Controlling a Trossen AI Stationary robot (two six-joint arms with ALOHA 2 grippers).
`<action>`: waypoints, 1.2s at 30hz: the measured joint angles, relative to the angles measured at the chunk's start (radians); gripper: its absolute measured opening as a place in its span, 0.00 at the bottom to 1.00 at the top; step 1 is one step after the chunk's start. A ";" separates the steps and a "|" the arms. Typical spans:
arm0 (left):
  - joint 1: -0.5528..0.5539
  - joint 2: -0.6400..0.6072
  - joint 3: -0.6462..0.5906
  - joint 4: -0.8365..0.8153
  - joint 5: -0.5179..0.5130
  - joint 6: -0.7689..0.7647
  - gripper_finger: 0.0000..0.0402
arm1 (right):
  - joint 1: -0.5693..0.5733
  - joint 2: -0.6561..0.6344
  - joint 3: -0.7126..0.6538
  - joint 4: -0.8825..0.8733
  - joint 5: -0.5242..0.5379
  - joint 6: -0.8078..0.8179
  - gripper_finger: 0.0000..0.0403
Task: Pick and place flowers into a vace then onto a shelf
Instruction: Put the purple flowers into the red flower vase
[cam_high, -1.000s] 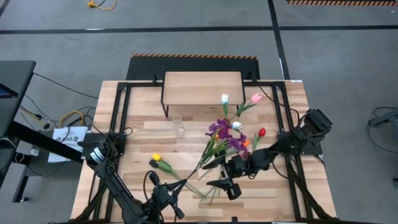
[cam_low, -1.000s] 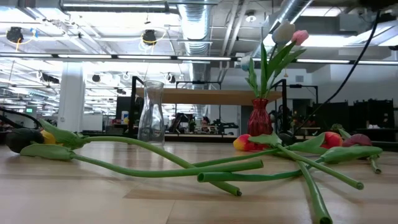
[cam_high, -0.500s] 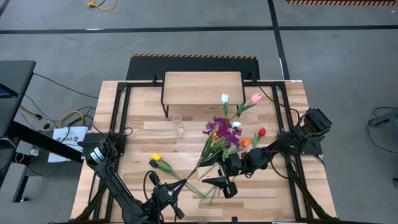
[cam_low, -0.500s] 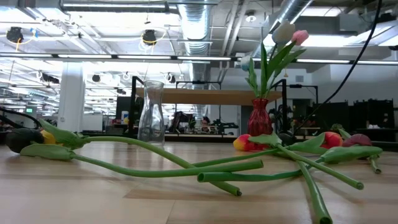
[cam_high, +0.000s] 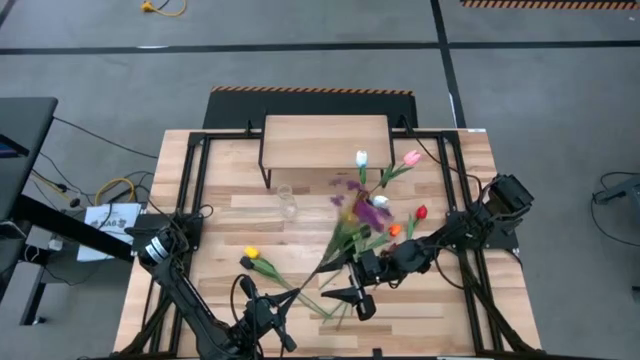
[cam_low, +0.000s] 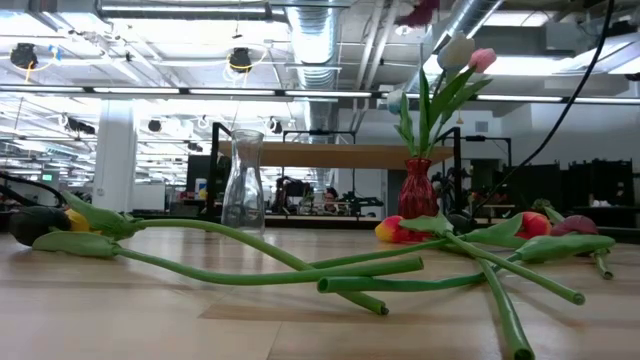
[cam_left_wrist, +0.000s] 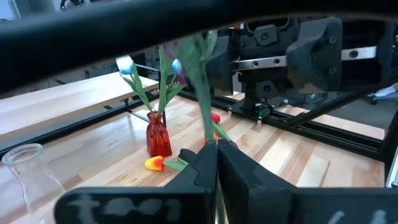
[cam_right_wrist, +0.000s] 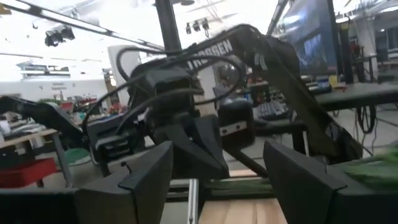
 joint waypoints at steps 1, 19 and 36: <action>0.000 0.000 0.000 0.000 0.000 0.000 0.00 | 0.000 0.000 0.000 -0.006 0.000 0.000 0.61; 0.000 0.000 0.000 0.001 0.036 0.009 0.00 | 0.054 0.000 0.000 -0.223 0.020 0.000 0.61; 0.164 0.001 -0.115 0.307 0.359 0.195 0.00 | 0.091 0.000 0.000 -0.716 0.279 0.108 0.61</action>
